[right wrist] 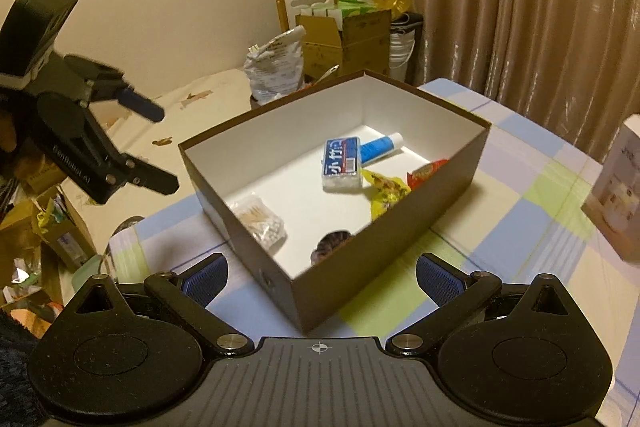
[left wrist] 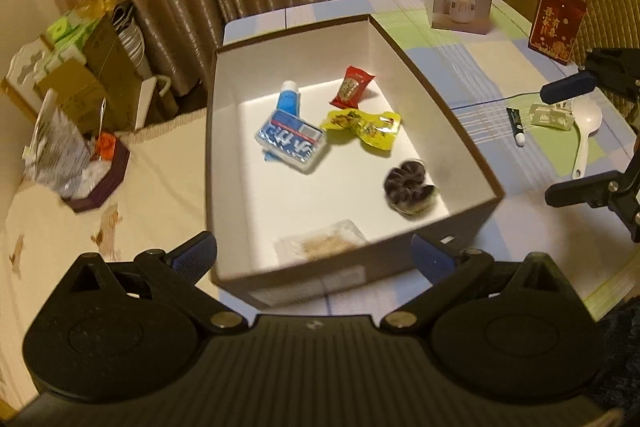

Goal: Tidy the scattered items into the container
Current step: 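Withdraw both tools from the box toward the white spoon and holder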

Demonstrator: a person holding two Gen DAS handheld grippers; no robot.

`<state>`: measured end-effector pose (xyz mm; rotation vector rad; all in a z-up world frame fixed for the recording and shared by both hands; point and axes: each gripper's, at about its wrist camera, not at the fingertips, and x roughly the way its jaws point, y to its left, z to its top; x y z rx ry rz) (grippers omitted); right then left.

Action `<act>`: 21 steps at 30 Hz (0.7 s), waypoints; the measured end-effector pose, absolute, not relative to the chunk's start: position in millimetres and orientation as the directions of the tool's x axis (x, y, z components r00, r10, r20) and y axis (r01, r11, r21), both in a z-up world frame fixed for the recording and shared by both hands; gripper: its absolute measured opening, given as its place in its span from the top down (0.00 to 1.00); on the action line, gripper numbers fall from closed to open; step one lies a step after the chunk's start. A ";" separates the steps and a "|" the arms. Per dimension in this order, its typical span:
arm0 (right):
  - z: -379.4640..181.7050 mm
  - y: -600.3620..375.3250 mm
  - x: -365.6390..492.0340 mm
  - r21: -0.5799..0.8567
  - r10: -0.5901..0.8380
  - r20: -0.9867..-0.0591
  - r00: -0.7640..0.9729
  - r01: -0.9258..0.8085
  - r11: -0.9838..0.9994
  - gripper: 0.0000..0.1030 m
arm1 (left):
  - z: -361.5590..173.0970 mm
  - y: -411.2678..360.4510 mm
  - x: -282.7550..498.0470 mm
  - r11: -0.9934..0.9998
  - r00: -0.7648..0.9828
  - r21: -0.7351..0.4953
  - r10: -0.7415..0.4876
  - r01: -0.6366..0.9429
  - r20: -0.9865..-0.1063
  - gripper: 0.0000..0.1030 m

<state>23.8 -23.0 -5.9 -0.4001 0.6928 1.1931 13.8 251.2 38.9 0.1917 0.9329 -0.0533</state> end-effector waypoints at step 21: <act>-11.4 -126.9 22.6 0.264 0.679 -0.700 0.220 -0.804 0.532 0.00 | 20.2 176.4 -37.6 1.000 0.583 0.010 -0.005 0.023 -0.812 0.01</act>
